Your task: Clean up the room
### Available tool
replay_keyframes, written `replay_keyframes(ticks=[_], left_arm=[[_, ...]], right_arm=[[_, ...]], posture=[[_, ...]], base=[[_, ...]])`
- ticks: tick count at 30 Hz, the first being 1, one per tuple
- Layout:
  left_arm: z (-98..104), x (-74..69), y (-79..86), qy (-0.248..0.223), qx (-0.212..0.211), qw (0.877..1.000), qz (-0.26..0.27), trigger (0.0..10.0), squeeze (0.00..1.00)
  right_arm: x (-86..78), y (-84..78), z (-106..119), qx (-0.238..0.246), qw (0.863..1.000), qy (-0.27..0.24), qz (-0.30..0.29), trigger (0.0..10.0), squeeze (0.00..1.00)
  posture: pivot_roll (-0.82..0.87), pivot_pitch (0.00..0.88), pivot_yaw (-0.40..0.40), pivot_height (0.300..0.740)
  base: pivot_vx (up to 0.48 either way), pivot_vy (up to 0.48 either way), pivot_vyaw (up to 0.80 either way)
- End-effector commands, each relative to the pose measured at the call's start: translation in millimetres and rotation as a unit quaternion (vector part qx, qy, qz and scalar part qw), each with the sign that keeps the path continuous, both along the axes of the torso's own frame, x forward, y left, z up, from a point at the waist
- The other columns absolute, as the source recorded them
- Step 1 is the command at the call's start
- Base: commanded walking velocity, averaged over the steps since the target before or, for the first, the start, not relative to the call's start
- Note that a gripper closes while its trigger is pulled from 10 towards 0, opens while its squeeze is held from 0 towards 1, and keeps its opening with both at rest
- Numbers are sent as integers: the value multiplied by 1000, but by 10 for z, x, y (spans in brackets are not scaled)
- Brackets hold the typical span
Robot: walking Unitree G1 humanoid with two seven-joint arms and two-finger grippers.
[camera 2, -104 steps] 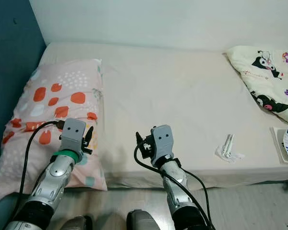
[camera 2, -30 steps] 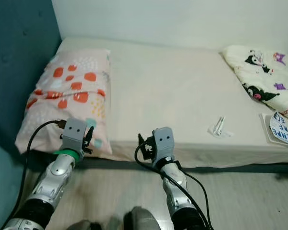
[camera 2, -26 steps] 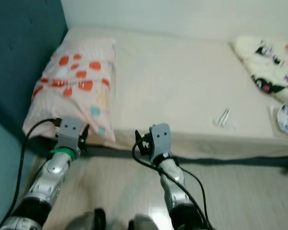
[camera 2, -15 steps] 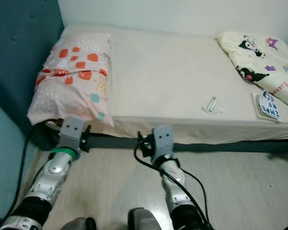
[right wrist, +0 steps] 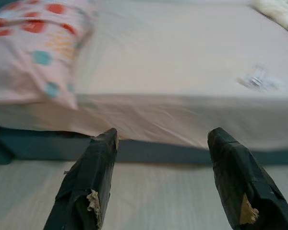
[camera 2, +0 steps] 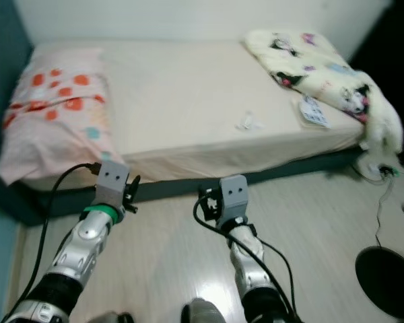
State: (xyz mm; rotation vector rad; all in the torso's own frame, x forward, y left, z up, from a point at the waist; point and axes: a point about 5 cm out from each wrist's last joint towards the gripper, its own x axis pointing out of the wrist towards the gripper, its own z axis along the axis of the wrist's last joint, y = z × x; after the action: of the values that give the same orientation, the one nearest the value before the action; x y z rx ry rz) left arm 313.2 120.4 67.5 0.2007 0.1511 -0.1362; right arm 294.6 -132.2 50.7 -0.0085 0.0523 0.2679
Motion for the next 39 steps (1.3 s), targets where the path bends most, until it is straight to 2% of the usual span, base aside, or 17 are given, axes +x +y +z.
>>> replay_keyframes(ticks=[1,17,39], left_arm=[[-30,-15,-20,10,-4,1000,-6,10000,0],[-25,-8,-3,13,1,1000,-6,10000,0],[-20,13,4,15,6,1000,1,10000,0]], right_arm=[[-1,-41,-23,-3,1000,6,-5,10000,0],[14,-10,4,0,1000,0,1,10000,0],[19,-51,10,-1,1000,0,-4,10000,0]], posture=[[-75,0,-4,740],[-72,0,0,740],[-73,0,-1,740]], base=[[0,0,-788],[0,0,-788],[0,0,-788]])
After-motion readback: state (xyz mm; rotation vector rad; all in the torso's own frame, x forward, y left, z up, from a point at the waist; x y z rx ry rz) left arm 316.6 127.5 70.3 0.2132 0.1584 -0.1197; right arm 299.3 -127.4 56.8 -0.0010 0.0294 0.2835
